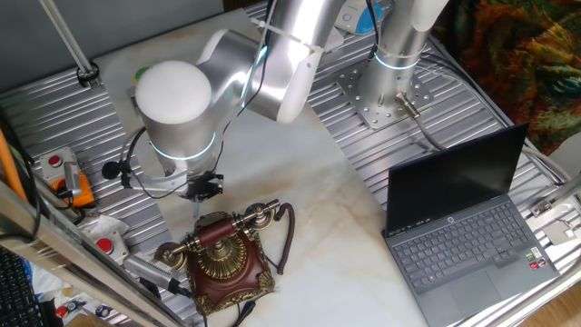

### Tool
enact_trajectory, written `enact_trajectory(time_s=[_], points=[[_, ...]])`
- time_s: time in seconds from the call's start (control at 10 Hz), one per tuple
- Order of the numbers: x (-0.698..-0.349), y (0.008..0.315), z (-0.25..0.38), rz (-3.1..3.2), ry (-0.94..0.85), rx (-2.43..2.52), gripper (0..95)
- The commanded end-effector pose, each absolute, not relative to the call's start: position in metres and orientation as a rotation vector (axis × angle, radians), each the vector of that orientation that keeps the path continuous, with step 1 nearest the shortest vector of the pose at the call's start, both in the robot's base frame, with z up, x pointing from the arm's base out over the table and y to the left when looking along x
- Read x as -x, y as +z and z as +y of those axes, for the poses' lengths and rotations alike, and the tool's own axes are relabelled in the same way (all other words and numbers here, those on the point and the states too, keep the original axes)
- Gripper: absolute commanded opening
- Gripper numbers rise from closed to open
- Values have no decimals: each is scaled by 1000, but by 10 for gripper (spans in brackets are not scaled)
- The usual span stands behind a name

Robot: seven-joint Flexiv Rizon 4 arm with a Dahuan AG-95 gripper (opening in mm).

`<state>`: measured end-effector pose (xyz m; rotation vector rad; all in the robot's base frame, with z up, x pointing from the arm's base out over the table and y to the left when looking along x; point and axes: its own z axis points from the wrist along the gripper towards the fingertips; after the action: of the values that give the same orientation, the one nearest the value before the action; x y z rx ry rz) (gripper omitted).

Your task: Dial a number on an old rotary phone

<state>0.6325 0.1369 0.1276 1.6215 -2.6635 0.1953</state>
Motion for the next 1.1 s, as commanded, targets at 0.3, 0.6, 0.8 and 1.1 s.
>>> enact_trajectory(time_s=[0.3, 0.6, 0.8, 1.1], points=[[-631, 137, 137, -2663, 186, -1600, 0], [-626, 152, 135, -2661, 177, -1583, 0], [-620, 156, 130, -2658, 174, -1586, 0], [-617, 160, 128, -2660, 177, -1592, 0]])
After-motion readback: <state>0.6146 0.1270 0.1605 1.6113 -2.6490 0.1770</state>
